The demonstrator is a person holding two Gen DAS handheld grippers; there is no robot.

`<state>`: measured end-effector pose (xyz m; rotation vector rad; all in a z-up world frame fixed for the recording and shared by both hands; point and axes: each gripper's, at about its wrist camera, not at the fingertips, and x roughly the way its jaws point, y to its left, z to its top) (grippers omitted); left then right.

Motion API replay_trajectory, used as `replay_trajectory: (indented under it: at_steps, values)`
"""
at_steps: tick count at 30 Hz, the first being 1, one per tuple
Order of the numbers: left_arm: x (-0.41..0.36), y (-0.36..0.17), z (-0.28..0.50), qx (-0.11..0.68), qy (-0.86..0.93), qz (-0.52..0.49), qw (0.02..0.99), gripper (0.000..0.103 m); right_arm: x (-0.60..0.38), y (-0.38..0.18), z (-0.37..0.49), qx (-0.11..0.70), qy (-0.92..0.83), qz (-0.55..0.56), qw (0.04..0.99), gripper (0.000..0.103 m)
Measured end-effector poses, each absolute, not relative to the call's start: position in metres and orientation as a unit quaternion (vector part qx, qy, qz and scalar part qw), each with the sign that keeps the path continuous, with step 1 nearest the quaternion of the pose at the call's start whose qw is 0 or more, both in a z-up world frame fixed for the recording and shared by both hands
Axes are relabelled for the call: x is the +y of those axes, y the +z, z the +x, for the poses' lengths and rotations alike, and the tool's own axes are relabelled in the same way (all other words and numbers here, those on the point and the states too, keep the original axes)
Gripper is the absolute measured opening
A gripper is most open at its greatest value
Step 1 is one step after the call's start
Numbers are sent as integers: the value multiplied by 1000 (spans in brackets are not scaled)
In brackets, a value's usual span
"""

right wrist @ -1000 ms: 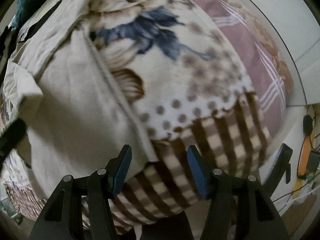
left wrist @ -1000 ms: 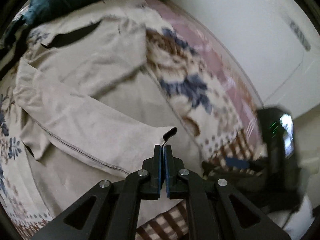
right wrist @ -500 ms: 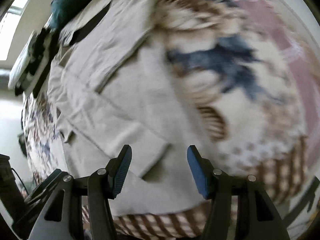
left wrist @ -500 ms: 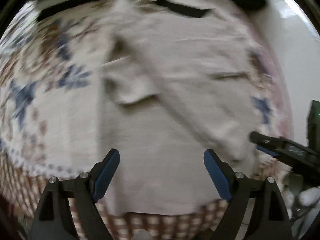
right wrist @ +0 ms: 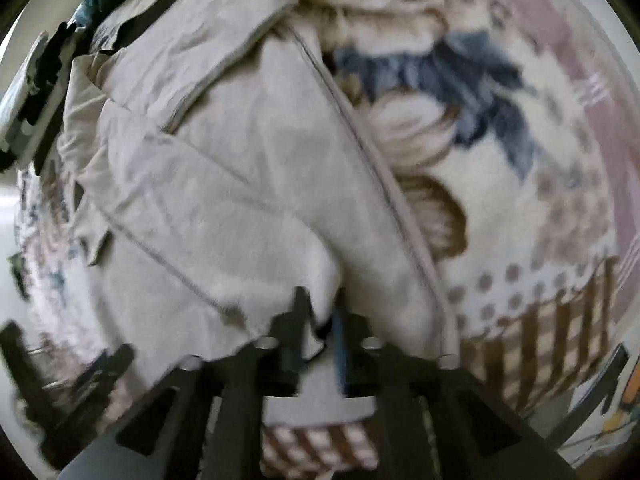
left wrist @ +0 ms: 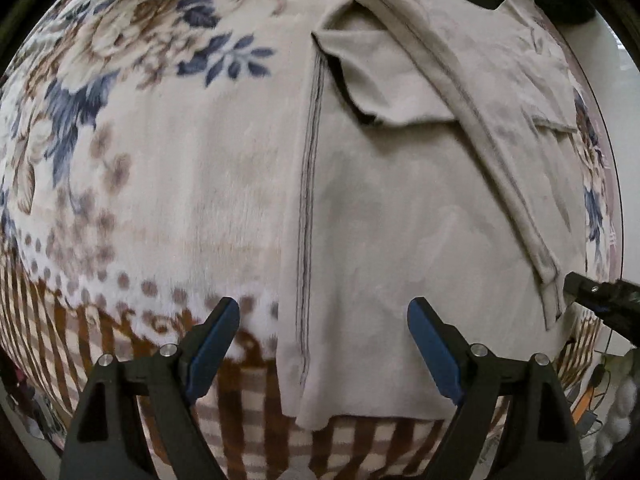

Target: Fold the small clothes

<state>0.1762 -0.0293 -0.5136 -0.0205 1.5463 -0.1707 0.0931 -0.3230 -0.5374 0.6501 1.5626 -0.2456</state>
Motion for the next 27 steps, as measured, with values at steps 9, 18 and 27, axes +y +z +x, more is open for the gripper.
replay_trajectory:
  at_steps: [9, 18, 27]
  values:
    - [-11, -529, 134, 720, -94, -74, 684, 81, -414, -522, 30, 688, -170, 348, 614, 44]
    - [-15, -521, 103, 709, -117, -99, 689, 4, -427, -529, -2, 679, -136, 398, 602, 6]
    - [38, -476, 141, 704, -112, -250, 655, 3, -430, -469, 0, 634, -90, 440, 629, 4]
